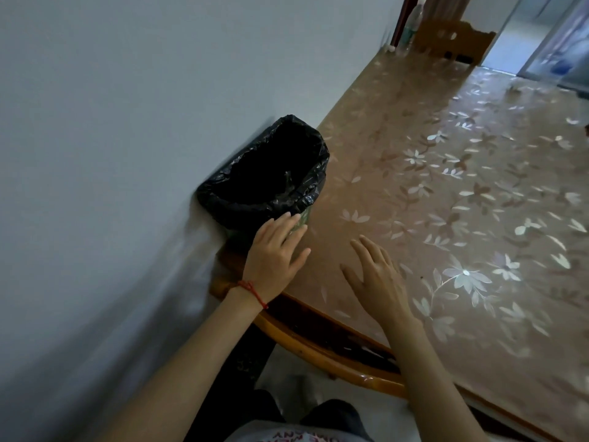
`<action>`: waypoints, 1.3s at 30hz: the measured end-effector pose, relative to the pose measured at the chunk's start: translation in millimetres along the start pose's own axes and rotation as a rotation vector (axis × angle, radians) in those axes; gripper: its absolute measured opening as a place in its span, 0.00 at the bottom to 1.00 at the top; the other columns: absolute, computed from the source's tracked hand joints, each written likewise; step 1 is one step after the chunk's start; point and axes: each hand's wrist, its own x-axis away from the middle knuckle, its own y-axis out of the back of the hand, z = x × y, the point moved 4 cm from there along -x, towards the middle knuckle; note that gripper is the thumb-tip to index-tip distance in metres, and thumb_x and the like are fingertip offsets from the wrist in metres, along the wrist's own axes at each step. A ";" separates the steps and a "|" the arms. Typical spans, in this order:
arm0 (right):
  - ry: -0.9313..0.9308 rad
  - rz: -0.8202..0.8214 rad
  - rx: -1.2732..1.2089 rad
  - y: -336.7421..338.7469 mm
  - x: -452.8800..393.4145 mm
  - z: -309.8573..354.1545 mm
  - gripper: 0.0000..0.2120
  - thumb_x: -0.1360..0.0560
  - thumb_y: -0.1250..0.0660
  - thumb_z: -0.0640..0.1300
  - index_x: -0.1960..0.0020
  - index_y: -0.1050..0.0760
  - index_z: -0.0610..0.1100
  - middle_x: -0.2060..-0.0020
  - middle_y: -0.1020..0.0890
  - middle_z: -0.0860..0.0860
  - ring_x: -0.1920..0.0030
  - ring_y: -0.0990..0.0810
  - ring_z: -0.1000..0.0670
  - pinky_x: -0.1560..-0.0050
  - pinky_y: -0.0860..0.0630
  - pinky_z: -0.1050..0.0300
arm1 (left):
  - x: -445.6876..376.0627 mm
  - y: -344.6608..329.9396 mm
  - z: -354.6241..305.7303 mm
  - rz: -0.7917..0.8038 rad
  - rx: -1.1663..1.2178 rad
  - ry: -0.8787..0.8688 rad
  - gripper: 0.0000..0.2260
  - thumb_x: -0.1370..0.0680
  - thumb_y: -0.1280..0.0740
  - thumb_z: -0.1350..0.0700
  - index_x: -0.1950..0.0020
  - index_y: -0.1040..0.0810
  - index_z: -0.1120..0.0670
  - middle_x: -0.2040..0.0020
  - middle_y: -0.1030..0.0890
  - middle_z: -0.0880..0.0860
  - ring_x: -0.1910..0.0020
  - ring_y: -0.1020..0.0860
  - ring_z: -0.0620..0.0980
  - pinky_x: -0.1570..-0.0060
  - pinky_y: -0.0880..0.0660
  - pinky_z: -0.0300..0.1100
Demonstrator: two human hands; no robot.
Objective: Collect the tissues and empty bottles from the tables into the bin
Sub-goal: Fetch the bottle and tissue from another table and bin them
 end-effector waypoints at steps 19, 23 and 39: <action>-0.446 -0.131 0.066 44.1 128.2 -104.7 0.23 0.23 0.39 0.51 0.33 0.33 0.40 0.34 0.28 0.40 0.34 0.29 0.40 0.37 0.32 0.43 | 1.5 -65.9 -114.8 0.390 0.073 -0.210 0.25 0.25 0.45 0.44 0.39 0.25 0.60 0.40 0.22 0.60 0.40 0.24 0.60 0.42 0.30 0.57; -0.561 -0.176 0.070 55.1 168.0 -136.8 0.23 0.24 0.37 0.51 0.34 0.31 0.39 0.36 0.26 0.39 0.37 0.27 0.39 0.40 0.29 0.43 | 1.0 -81.8 -163.4 0.428 0.097 -0.314 0.25 0.25 0.46 0.44 0.39 0.25 0.60 0.41 0.21 0.60 0.41 0.24 0.60 0.42 0.29 0.58; -1.241 -0.363 0.108 70.5 359.8 -176.0 0.26 0.26 0.47 0.55 0.38 0.27 0.38 0.41 0.22 0.39 0.41 0.23 0.39 0.44 0.27 0.43 | 28.0 -140.5 -349.4 0.629 0.262 -0.925 0.28 0.21 0.53 0.41 0.38 0.26 0.59 0.39 0.23 0.60 0.38 0.26 0.59 0.41 0.28 0.57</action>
